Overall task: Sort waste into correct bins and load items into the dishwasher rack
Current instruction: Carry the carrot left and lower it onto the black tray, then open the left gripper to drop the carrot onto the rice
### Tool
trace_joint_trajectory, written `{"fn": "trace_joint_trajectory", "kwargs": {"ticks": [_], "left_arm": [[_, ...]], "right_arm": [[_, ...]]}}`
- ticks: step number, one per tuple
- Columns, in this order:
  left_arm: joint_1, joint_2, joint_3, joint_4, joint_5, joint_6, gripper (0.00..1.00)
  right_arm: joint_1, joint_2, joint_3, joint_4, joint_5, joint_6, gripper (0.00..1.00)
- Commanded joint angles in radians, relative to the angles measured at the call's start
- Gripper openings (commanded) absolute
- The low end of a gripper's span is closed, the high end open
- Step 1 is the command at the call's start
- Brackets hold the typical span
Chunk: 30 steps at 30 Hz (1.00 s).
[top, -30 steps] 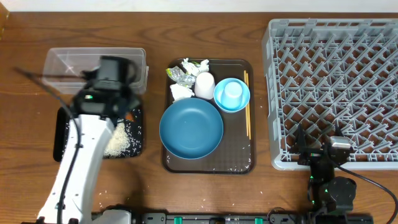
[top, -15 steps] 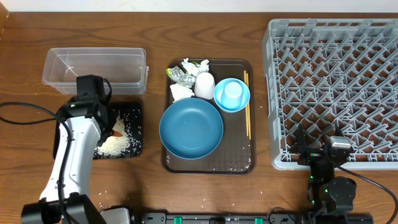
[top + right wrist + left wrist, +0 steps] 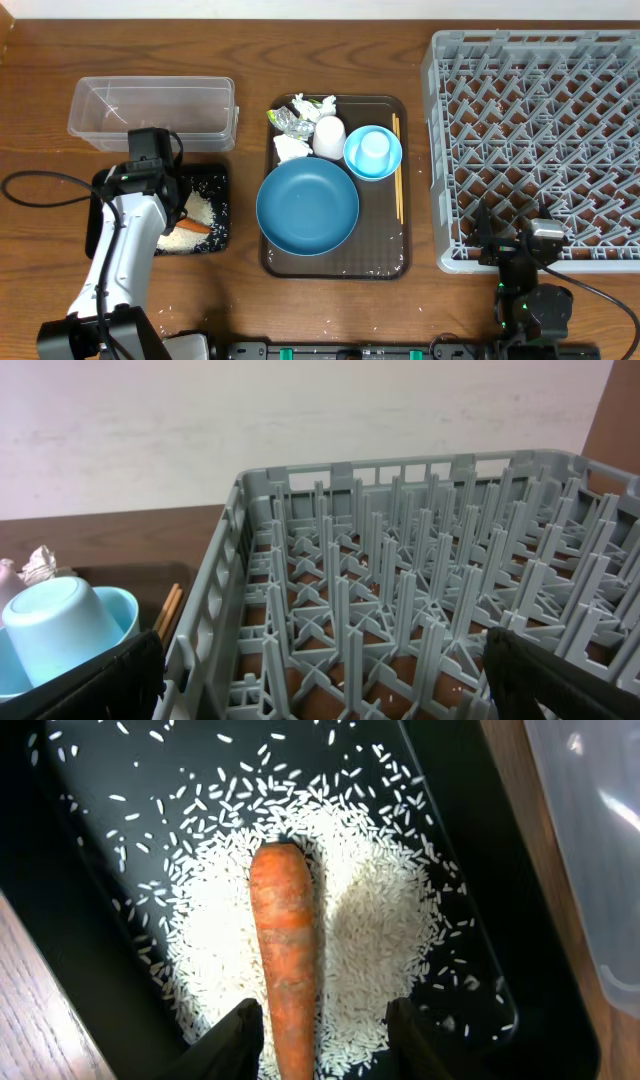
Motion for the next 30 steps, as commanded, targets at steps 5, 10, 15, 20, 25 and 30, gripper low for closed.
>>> {"fn": "trace_joint_trajectory", "kwargs": {"ticks": [5,10,15,20,25,30], "left_arm": [[0.003,-0.033,0.023,-0.002,0.113,0.115,0.44],[0.003,-0.158,0.040,-0.009,0.310,0.222,0.45],[0.003,-0.318,0.040,-0.031,0.353,0.274,0.50],[0.003,-0.463,0.039,-0.045,0.392,0.330,0.65],[0.003,-0.547,0.039,-0.027,0.422,0.305,0.85],[0.003,-0.562,0.039,-0.029,0.423,0.292,0.89]], "right_arm": [[-0.014,0.002,-0.002,-0.004,0.010,-0.002,0.99],[-0.014,0.002,-0.002,-0.004,0.010,-0.002,0.99],[-0.014,0.002,-0.002,-0.003,0.010,-0.002,0.99],[-0.014,0.002,-0.002,-0.004,0.010,-0.002,0.99],[-0.014,0.002,-0.002,-0.004,0.010,-0.002,0.99],[-0.014,0.002,-0.002,-0.004,0.010,-0.002,0.99]]}}
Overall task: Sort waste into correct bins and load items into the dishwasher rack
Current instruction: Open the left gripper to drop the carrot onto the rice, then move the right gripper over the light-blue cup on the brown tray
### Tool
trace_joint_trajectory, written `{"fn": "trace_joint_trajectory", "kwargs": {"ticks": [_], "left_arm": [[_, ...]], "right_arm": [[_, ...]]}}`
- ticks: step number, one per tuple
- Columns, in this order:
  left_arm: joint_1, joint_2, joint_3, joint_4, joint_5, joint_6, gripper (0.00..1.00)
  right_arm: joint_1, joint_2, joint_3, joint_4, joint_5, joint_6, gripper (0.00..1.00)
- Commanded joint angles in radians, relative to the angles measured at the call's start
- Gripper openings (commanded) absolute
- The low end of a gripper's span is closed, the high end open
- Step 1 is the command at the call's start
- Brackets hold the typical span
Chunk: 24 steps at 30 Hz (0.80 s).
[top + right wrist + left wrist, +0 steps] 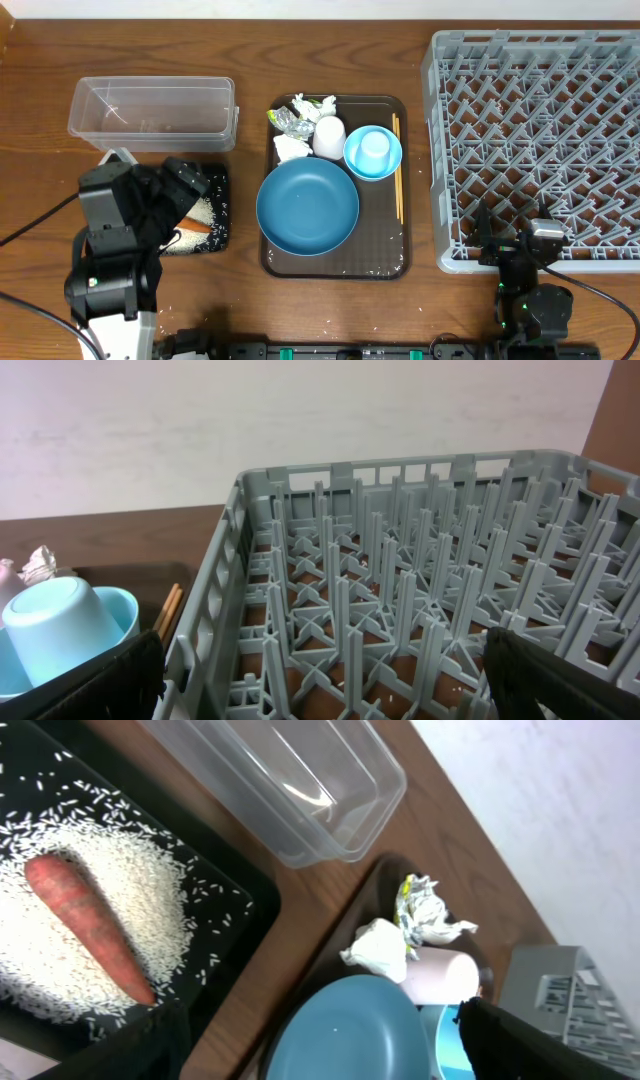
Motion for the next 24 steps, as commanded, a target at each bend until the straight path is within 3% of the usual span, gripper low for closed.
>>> {"fn": "trace_joint_trajectory", "kwargs": {"ticks": [1,16,18,24], "left_arm": [[0.003,0.000,0.027,-0.003,0.014,0.002,0.90],[0.003,0.015,0.026,-0.025,0.013,0.002,0.94],[0.003,0.015,0.026,-0.025,0.013,0.002,0.94],[0.003,0.015,0.026,-0.025,0.013,0.002,0.98]], "right_arm": [[-0.014,0.002,-0.002,-0.004,0.010,-0.002,0.99],[-0.013,0.002,-0.002,0.021,0.003,0.013,0.99],[-0.013,0.002,-0.002,0.096,-0.066,0.124,0.99],[-0.013,0.002,-0.002,0.263,-0.358,0.679,0.99]]}}
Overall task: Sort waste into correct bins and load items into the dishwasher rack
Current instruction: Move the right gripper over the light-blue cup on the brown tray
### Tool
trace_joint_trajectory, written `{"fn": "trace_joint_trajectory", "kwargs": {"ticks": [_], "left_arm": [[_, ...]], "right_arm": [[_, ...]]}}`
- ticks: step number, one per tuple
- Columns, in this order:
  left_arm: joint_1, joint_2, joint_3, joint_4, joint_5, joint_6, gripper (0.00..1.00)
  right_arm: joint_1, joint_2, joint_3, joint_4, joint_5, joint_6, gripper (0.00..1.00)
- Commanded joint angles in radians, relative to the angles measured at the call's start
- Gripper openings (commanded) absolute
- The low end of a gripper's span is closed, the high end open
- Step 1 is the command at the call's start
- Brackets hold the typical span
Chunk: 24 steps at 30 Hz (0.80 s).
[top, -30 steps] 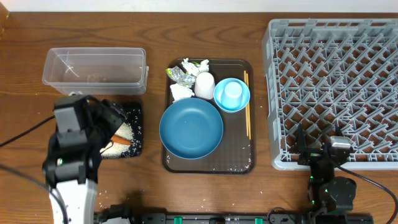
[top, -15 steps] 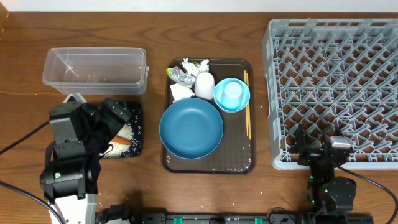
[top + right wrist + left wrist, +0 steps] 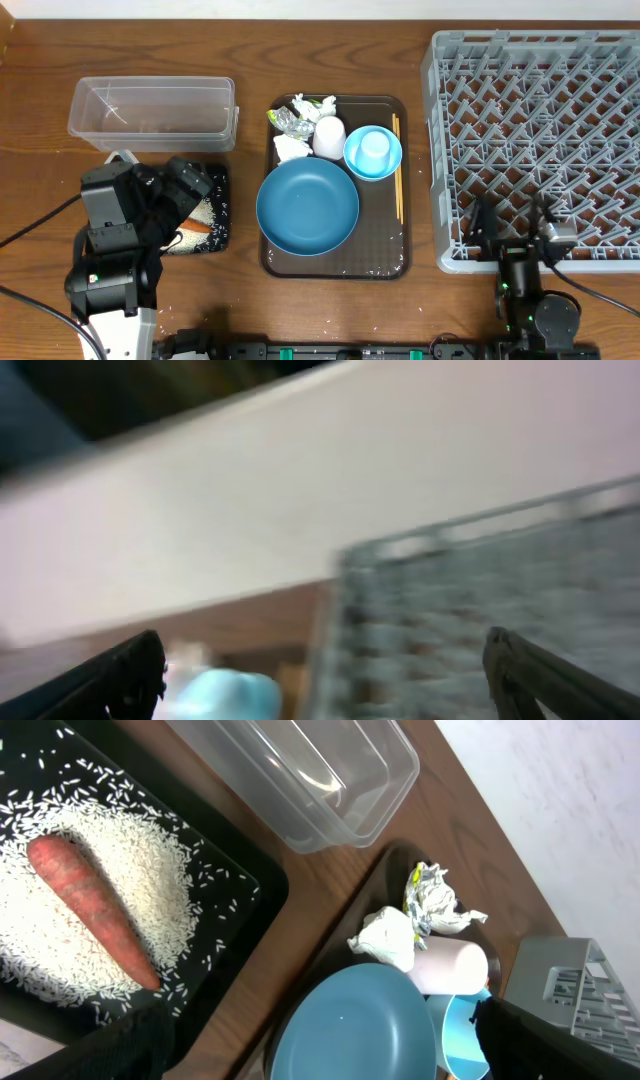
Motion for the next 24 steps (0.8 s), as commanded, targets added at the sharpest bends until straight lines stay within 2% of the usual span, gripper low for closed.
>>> {"fn": "trace_joint_trajectory", "kwargs": {"ticks": [1,4,11,14,18,24], "left_arm": [[0.003,0.000,0.026,0.002,0.005,0.003,0.98],[0.003,0.000,0.026,0.002,0.005,0.003,0.99],[0.003,0.005,0.026,0.006,-0.021,0.014,0.99],[0.003,0.016,0.026,0.006,-0.015,0.016,0.99],[0.003,0.037,0.026,0.014,0.047,0.083,0.99],[0.003,0.073,0.026,0.021,0.046,0.081,0.99]], "right_arm": [[-0.013,-0.003,-0.001,0.058,-0.163,0.420,0.99],[-0.013,-0.003,-0.001,0.113,-0.170,0.518,0.99],[-0.013,-0.002,0.022,0.232,-0.234,0.515,0.99],[-0.013,0.015,0.060,0.225,-0.272,0.439,0.99],[-0.013,0.089,0.158,0.084,-0.282,0.320,0.99],[-0.013,0.337,0.392,-0.150,-0.358,0.109,0.99]]}}
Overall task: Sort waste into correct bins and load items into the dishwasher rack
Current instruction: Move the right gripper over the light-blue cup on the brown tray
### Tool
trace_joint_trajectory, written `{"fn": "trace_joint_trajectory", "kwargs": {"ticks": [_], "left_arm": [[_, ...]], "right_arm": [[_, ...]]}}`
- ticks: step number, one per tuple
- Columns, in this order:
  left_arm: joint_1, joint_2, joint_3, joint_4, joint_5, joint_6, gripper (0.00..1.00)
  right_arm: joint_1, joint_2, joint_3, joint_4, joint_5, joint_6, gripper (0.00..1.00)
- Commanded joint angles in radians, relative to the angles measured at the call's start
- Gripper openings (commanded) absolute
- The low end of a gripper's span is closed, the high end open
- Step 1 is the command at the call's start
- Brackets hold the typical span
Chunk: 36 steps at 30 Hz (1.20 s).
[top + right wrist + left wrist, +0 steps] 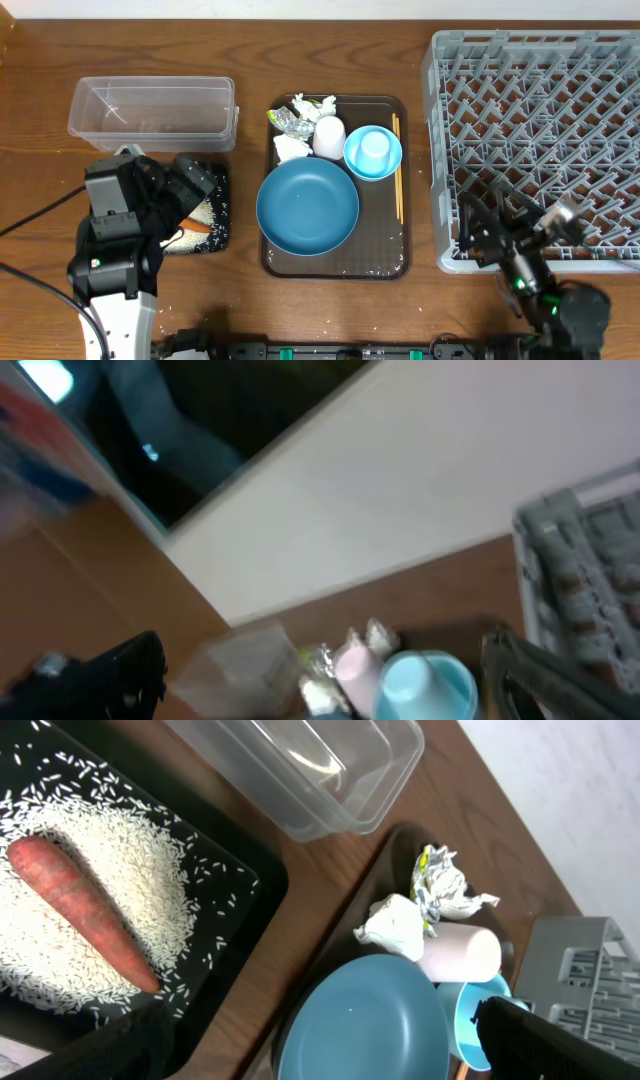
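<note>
A brown tray (385,255) holds a blue plate (307,207), a blue cup upside down in a blue bowl (373,152), a pale pink cup (329,137), crumpled wrappers (298,113), a white napkin (291,148) and chopsticks (396,170). A carrot (80,910) lies on rice in a black tray (250,885). My left gripper (320,1055) hangs open and empty above the black tray's right edge. At the front left corner of the grey dish rack (540,130), my right gripper (330,690) is open, raised and empty. Its view is blurred.
A clear plastic container (152,112) stands behind the black tray. Loose rice grains lie on the brown tray and on the table near the left arm's base. The rack fills the right side of the table.
My right gripper has lifted and swung left; its view now takes in the clear container, wrappers and cups. The left gripper shifted slightly towards the brown tray. No object moved.
My left gripper was low and open astride the carrot in the black tray. Then it stood higher and back, the carrot still on the rice. The right arm sat still at the rack's front, then started moving, and now points over the brown tray.
</note>
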Motion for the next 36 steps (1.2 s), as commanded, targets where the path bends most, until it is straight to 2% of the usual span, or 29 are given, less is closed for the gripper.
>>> {"fn": "trace_joint_trajectory", "kwargs": {"ticks": [1,7,10,15,18,21,25,31,36], "left_arm": [[0.003,0.019,0.026,0.004,0.016,0.027,0.99],[0.003,0.044,0.026,0.004,0.000,0.028,0.99],[0.003,0.054,0.026,0.003,-0.069,0.027,0.99],[0.008,0.064,0.026,-0.005,-0.157,0.027,0.99],[0.008,0.070,0.026,-0.018,-0.206,0.027,0.99],[0.008,0.077,0.023,-0.039,-0.231,0.027,0.99],[0.008,0.088,0.023,-0.045,-0.231,0.027,0.99],[0.008,0.096,0.023,-0.045,-0.231,0.027,0.99],[0.008,0.097,0.023,-0.045,-0.231,0.027,0.99]], "right_arm": [[-0.013,0.146,0.152,-0.090,-0.073,-0.178,0.99],[-0.010,0.495,0.484,-0.415,-0.214,-0.415,0.99],[0.026,0.654,0.676,-0.633,-0.192,-0.560,0.99],[0.158,0.922,0.971,-0.943,0.119,-0.637,0.99],[0.261,1.076,1.085,-1.046,0.282,-0.637,0.99],[0.349,1.220,1.131,-1.068,0.394,-0.636,0.99],[0.396,1.372,1.134,-1.046,0.500,-0.636,0.99],[0.401,1.540,1.134,-0.917,0.413,-0.576,0.99],[0.402,1.567,1.134,-0.791,0.314,-0.579,0.99]]}}
